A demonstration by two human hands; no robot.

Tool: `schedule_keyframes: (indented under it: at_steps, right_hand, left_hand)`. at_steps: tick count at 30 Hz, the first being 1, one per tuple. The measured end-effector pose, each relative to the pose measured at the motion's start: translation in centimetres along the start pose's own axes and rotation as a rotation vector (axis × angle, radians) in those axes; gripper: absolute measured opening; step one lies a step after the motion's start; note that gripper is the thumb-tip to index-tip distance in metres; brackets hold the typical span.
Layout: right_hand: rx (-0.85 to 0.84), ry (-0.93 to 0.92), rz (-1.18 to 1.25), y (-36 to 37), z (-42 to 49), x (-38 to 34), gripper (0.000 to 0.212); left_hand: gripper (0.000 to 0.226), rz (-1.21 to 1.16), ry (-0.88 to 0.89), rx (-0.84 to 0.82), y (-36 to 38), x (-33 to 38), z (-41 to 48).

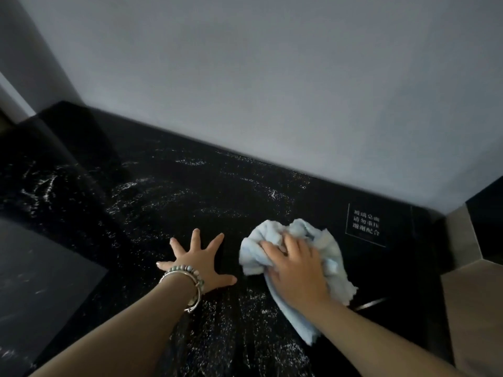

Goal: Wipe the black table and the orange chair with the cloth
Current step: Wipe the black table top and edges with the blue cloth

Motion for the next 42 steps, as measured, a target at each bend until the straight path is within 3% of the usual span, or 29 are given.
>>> schedule_keyframes:
  at_steps: [1, 2, 5, 7, 9, 12, 13, 14, 16, 18, 20, 22, 25, 27, 28, 31, 32, 34, 37, 39, 40, 42]
  right_hand:
    - [-0.003, -0.053, -0.043, -0.4, 0.5, 1.5, 0.039]
    - [0.007, 0.01, -0.077, -0.6, 1.4, 4.1, 0.04]
    - [-0.063, 0.605, -0.056, -1.9, 3.2, 11.6, 0.042]
    - [-0.069, 0.826, 0.089, -2.0, 3.8, 11.5, 0.037]
    - [-0.083, 0.708, 0.162, -1.7, 4.6, 7.2, 0.026]
    - [-0.031, 0.072, 0.127, -0.3, 4.4, 0.4, 0.024]
    - [-0.032, -0.027, 0.079, -0.5, 4.5, 0.9, 0.028]
    - [-0.029, 0.012, 0.051, -1.0, 5.3, 3.2, 0.031]
    - [-0.057, 0.429, 0.026, -2.0, 6.5, 9.7, 0.031]
    - [-0.093, 0.831, 0.149, -2.4, 6.5, 14.5, 0.034]
    - [-0.111, 0.95, 0.168, -2.5, 7.4, 14.4, 0.041]
    - [-0.154, 0.844, 0.134, -2.2, 8.9, 11.0, 0.046]
    - [-0.22, 0.338, 0.047, -0.7, 10.1, 4.8, 0.045]
    - [-0.19, 0.163, -0.002, -0.7, 10.3, 5.4, 0.046]
    - [-0.176, 0.238, -0.006, -0.9, 10.5, 7.4, 0.05]
    - [-0.131, 0.797, 0.185, -1.8, 10.6, 14.0, 0.051]
    - [-0.152, 0.902, 0.206, -1.9, 10.9, 14.2, 0.049]
    - [-0.228, 0.826, 0.107, -1.5, 12.6, 11.2, 0.048]
    - [-0.268, 0.27, 0.026, 0.2, 14.3, 3.8, 0.047]
    - [-0.289, 0.042, -0.02, 0.7, 14.6, 3.5, 0.049]
    - [-0.263, 0.091, -0.036, 0.4, 14.9, 5.3, 0.051]
    - [-0.191, 0.452, 0.046, -0.8, 14.6, 10.3, 0.049]
  left_hand:
    - [0.101, 0.012, 0.012, -0.003, -0.3, 0.0, 0.2]
    - [0.101, 0.017, 0.022, -0.011, -0.4, 0.1, 0.4]
    - [0.104, 0.036, 0.034, -0.039, -0.7, -0.1, 0.9]
    - [0.108, 0.027, 0.041, -0.045, -1.1, -0.3, 1.4]
    - [0.111, 0.005, 0.041, -0.047, -1.5, -0.3, 2.0]
    - [0.114, -0.017, 0.032, -0.029, -2.1, -0.4, 3.2]
    - [0.114, -0.017, 0.033, -0.028, -2.2, -0.4, 3.4]
    - [0.114, -0.015, 0.034, -0.031, -2.1, -0.4, 3.6]
    - [0.113, -0.011, 0.023, -0.042, -2.1, -0.6, 3.6]
    - [0.114, 0.007, 0.01, -0.041, -2.3, -0.6, 3.7]
    - [0.116, 0.029, 0.003, -0.034, -2.8, -0.4, 3.9]
    - [0.117, 0.017, 0.0, -0.038, -3.0, -0.3, 4.0]
    - [0.116, 0.0, 0.001, -0.038, -3.1, -0.2, 3.9]
    - [0.115, 0.002, -0.002, -0.039, -3.2, -0.1, 3.6]
    - [0.114, 0.002, -0.004, -0.041, -3.2, 0.0, 3.5]
    - [0.114, -0.007, 0.001, -0.047, -3.1, 0.0, 3.6]
    - [0.115, -0.012, 0.003, -0.046, -3.1, 0.0, 3.6]
    - [0.115, -0.019, 0.0, -0.049, -3.3, -0.1, 3.5]
    - [0.114, -0.019, -0.014, -0.046, -3.4, 0.0, 3.2]
    - [0.114, -0.021, -0.018, -0.04, -3.4, 0.0, 3.1]
    - [0.113, -0.021, -0.015, -0.043, -3.4, 0.0, 3.1]
    - [0.113, -0.019, -0.01, -0.046, -3.4, 0.1, 3.0]
Point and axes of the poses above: each hand's wrist, its own z-axis towards the middle knuckle, its own y-axis out of the palm, x = y × z, the point moved 5 cm from there along z, towards the middle knuckle, and after that the axes turned 11 degrees about -x, right-handed, at the moved point
